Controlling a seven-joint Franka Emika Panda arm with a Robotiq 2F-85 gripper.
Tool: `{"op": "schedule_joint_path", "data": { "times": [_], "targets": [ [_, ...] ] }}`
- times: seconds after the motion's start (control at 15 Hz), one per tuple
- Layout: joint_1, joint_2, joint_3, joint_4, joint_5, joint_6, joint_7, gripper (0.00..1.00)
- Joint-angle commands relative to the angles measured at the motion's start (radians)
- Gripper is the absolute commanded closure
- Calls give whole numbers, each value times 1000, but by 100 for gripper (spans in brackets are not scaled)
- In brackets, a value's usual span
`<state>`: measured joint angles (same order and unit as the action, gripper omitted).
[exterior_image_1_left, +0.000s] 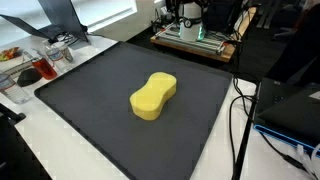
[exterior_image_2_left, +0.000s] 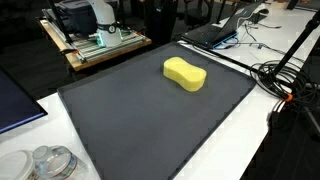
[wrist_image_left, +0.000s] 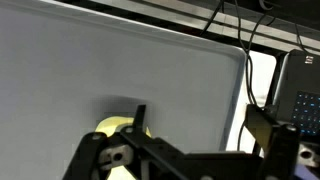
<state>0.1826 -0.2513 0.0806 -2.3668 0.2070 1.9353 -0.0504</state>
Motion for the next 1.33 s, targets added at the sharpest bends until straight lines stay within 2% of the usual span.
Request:
{"op": "schedule_joint_path", "data": {
  "times": [0.0, 0.8, 1.0, 1.27],
  "targets": [
    [-14, 0, 13, 1, 3, -2, -2, 0],
    [-12, 7, 19, 18, 3, -2, 9, 0],
    [-5, 23, 62, 72, -51, 1, 91, 0],
    [-7, 69, 135, 165, -177, -24, 250, 0]
  ]
}}
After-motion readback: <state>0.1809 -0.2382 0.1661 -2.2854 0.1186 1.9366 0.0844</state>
